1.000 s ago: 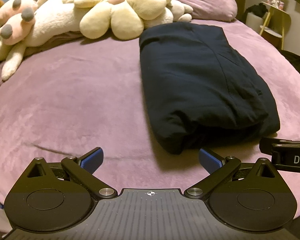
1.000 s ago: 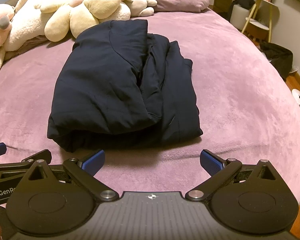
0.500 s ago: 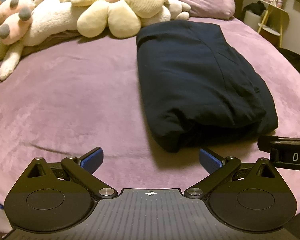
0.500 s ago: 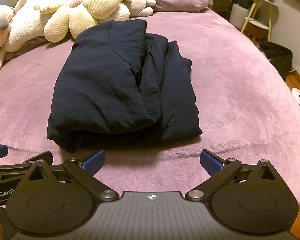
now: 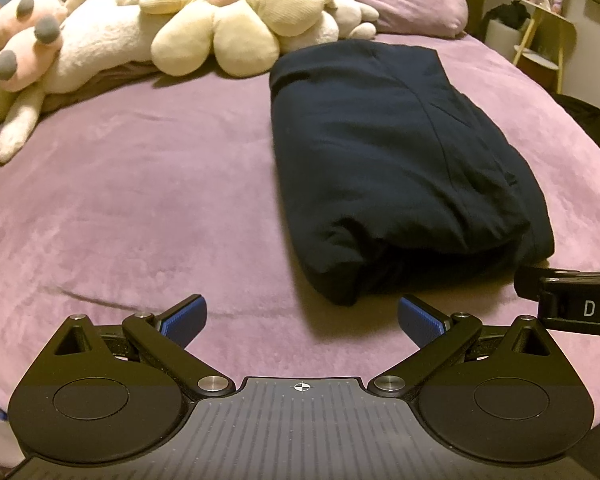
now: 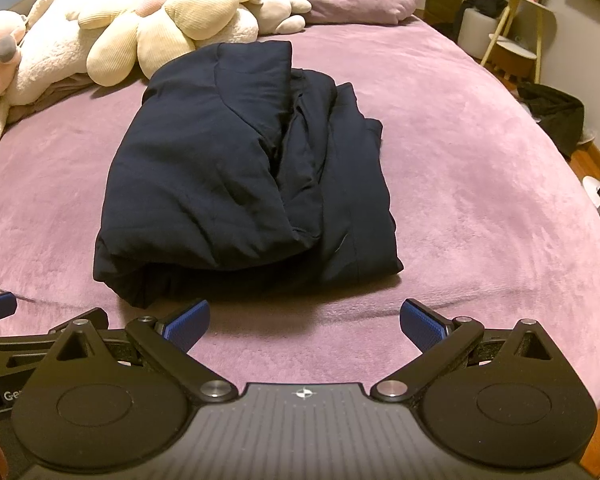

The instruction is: Fold large clothes

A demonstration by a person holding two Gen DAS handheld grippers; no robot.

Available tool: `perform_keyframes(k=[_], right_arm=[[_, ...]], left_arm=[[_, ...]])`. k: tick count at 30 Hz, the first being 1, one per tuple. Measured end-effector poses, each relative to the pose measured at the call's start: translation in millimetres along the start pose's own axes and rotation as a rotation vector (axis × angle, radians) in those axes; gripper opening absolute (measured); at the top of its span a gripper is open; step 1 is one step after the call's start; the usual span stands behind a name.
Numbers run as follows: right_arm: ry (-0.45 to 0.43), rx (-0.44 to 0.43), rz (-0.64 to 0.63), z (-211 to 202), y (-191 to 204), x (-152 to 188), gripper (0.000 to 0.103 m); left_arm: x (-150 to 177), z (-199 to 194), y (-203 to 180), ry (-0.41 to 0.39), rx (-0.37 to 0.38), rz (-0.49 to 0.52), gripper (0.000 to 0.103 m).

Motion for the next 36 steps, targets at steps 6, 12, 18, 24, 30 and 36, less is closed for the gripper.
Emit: perform_keyframes(k=[6,12,18,24,30,36], right_arm=[[0.0,0.003,0.003,0.1,-1.1,-0.3,0.101],[0.0,0.003,0.001,0.4,-1.2,-0.8,0.101],[-0.003,0.005,0.003,0.3,-1.4,-1.0,0.101],[-0.002,0.008,0.004,1.2,-3.2,-0.9,0.101],[-0.002,0.009,0.004,1.5,-3.7,-0.7,0.101],[-0.001,0.01,0.004,1.6,-3.9,-0.6,0.101]], left_arm=[[-0.4,-0.5,0.3,-0.001,0.001,-0.003,0.103],[-1.5,-1.5,0.8,-0.002,0.003,-0.004,0.103],[-2.1,-1.5,0.1,-0.006,-0.003,-0.001,0.103],[-1.7,-0.7,-0.3,-0.005,0.0,-0.003,0.103],[-1.6,1.2,1.2,0.002,0.004,-0.004,0.103],[-1.1,1.7,0.6,0.006,0.009,-0.006,0.103]])
Point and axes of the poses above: each gripper's, at about its wrist camera, not at the fingertips, and z roughly the way its jaws point, y to its left, x to its underside, the point moved 7 cm from there along z, roughly the way its jaws point
